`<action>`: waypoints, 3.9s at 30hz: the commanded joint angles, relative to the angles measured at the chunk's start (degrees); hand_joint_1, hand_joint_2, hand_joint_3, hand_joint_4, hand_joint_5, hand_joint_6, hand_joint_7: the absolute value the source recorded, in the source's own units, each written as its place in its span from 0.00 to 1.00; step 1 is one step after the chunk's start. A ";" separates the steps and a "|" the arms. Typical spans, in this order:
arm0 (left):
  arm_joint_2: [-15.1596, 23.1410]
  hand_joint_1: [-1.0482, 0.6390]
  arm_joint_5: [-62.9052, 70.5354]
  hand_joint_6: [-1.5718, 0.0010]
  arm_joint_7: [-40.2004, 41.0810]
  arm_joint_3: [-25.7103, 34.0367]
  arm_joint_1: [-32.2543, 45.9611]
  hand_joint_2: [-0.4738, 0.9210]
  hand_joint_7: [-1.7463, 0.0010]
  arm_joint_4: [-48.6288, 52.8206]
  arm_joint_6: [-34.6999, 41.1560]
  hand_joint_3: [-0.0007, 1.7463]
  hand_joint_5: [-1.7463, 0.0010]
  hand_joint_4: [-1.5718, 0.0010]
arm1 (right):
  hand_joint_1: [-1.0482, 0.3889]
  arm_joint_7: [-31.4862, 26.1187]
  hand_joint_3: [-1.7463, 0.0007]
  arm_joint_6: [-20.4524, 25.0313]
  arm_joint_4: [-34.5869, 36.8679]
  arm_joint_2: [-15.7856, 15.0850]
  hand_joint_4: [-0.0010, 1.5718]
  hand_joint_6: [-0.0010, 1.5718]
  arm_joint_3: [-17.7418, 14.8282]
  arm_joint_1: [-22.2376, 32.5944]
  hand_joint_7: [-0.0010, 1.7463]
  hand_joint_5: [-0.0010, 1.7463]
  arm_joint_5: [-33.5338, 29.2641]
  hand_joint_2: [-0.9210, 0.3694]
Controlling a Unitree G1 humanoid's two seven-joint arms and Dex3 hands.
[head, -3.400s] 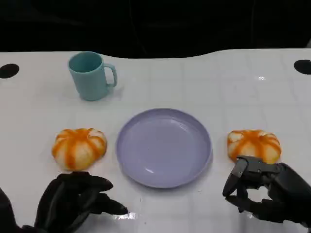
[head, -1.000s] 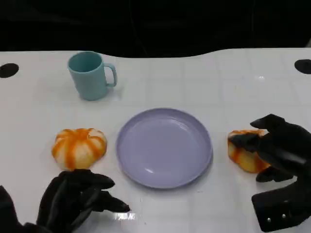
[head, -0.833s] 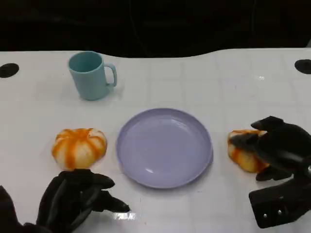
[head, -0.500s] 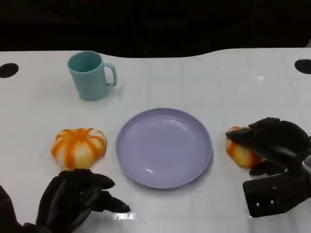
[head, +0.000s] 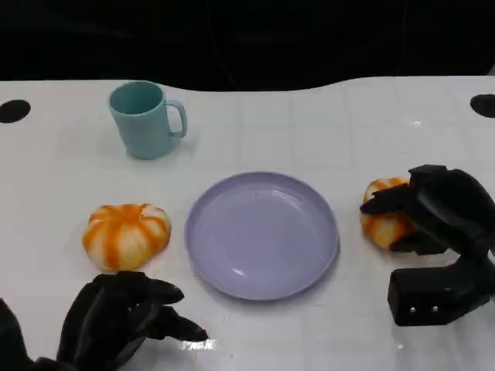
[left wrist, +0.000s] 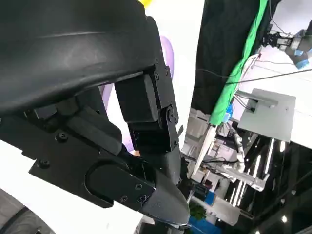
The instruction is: Grasp the bread from the table and place it into the plate.
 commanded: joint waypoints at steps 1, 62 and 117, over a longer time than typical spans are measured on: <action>0.51 0.04 -0.02 0.01 1.12 0.27 0.48 0.91 1.00 -0.74 0.47 0.00 0.88 0.00 | 0.70 -2.35 0.38 -0.51 1.52 -0.16 0.60 0.54 0.42 -1.71 0.88 1.00 0.61 0.43; 0.40 0.05 0.06 0.01 1.51 -0.16 0.63 0.91 1.00 -1.01 0.32 0.00 0.88 0.00 | 0.69 12.63 0.29 -11.41 -4.49 17.97 0.56 0.53 -4.11 -0.45 0.58 0.86 16.21 0.44; -0.16 0.05 0.20 0.02 1.56 -0.70 0.28 0.92 1.00 -1.01 -0.41 0.00 0.88 0.00 | 0.38 45.30 0.78 12.80 -56.42 12.61 0.11 0.14 -16.29 31.58 0.59 0.88 44.74 0.00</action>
